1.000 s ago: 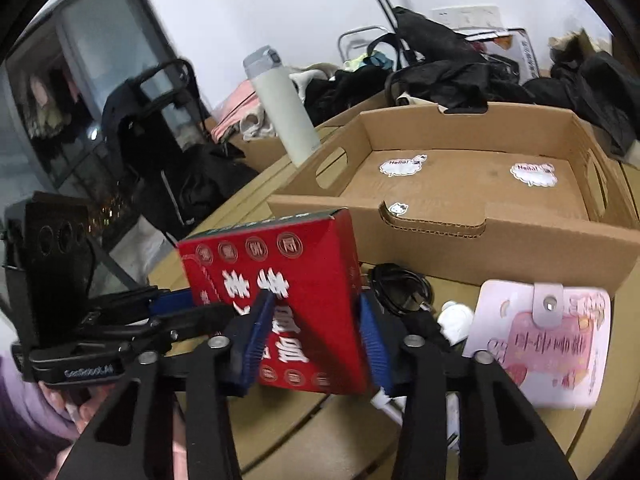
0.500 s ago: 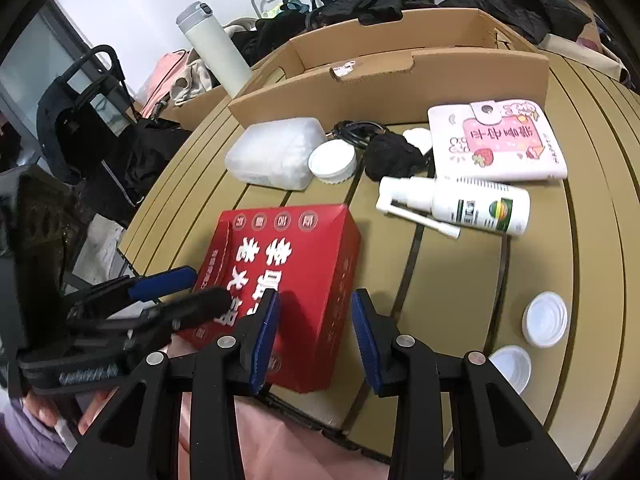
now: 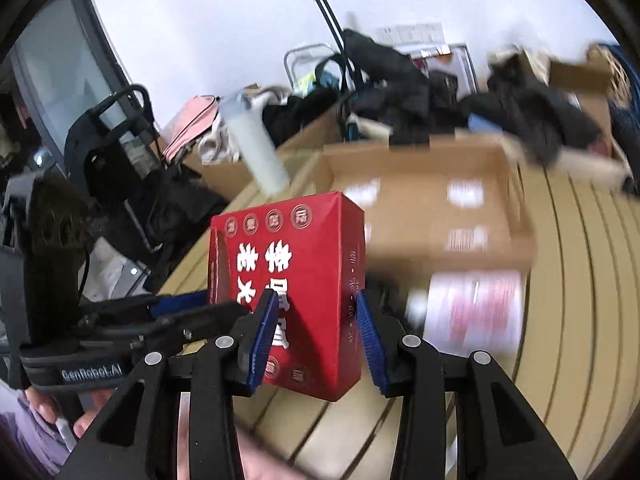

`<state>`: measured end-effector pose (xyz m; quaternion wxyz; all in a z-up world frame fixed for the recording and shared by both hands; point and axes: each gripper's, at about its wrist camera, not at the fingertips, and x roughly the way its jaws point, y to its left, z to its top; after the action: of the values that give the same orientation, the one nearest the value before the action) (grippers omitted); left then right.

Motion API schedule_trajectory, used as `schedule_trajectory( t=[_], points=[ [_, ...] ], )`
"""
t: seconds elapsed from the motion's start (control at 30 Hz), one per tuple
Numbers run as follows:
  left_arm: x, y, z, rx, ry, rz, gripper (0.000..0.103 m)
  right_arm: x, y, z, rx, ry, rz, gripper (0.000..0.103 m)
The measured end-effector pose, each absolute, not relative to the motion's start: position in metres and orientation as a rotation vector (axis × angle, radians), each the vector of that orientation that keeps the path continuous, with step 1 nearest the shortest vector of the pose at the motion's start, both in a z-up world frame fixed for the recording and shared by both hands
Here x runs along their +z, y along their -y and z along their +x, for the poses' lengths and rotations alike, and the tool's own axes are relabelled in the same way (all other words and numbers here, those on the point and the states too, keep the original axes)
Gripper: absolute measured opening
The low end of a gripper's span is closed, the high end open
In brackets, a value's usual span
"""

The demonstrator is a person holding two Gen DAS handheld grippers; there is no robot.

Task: Organize objects
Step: 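Carry the red box into the cardboard tray and open the left gripper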

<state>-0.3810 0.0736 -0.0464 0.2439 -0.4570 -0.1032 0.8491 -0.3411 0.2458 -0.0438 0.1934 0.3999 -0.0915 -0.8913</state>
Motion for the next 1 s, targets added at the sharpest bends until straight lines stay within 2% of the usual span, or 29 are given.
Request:
schedule_trajectory(
  t=[0.1, 0.17, 0.27, 0.43, 0.5, 0.57, 0.67, 0.7, 0.73, 0.77, 0.87, 1.0],
  points=[
    [-0.051, -0.073, -0.456, 2.313, 0.356, -1.31, 0.038, -0.034, -0.253, -0.414, -2.474, 0.328, 1.167, 0.045],
    [-0.066, -0.077, -0.5, 2.321, 0.333, -1.36, 0.036, -0.042, -0.251, -0.462, -2.468, 0.34, 1.214, 0.045],
    [-0.102, -0.087, -0.562, 2.394, 0.233, -1.469, 0.033, -0.076, -0.238, -0.526, -2.465, 0.31, 1.33, 0.045],
    [-0.14, -0.086, -0.603, 2.51, -0.024, -1.558, 0.034, -0.134, -0.216, -0.59, -2.358, 0.3, 1.495, 0.045],
    [-0.136, -0.085, -0.599, 2.502, -0.002, -1.523, 0.04, -0.143, -0.218, -0.596, -2.355, 0.277, 1.531, 0.045],
    [-0.125, -0.084, -0.59, 2.504, 0.011, -1.46, 0.056, -0.138, -0.224, -0.592, -2.365, 0.271, 1.496, 0.047],
    [-0.104, -0.084, -0.578, 2.552, -0.056, -1.415, 0.078, -0.12, -0.24, -0.582, -2.422, 0.249, 1.474, 0.073],
    [-0.096, -0.084, -0.573, 2.559, -0.08, -1.411, 0.083, -0.112, -0.244, -0.579, -2.442, 0.221, 1.459, 0.087],
    [-0.091, -0.083, -0.571, 2.561, -0.099, -1.416, 0.095, -0.1, -0.25, -0.571, -2.462, 0.184, 1.448, 0.088],
    [-0.082, -0.082, -0.565, 2.565, -0.138, -1.434, 0.103, -0.09, -0.257, -0.565, -2.483, 0.156, 1.442, 0.088],
    [-0.054, -0.073, -0.54, 2.58, -0.206, -1.43, 0.103, -0.052, -0.284, -0.536, -2.578, 0.104, 1.413, 0.088],
    [-0.006, -0.056, -0.491, 2.645, -0.185, -1.353, 0.103, -0.004, -0.327, -0.487, -2.701, 0.109, 1.399, 0.088]
  ],
)
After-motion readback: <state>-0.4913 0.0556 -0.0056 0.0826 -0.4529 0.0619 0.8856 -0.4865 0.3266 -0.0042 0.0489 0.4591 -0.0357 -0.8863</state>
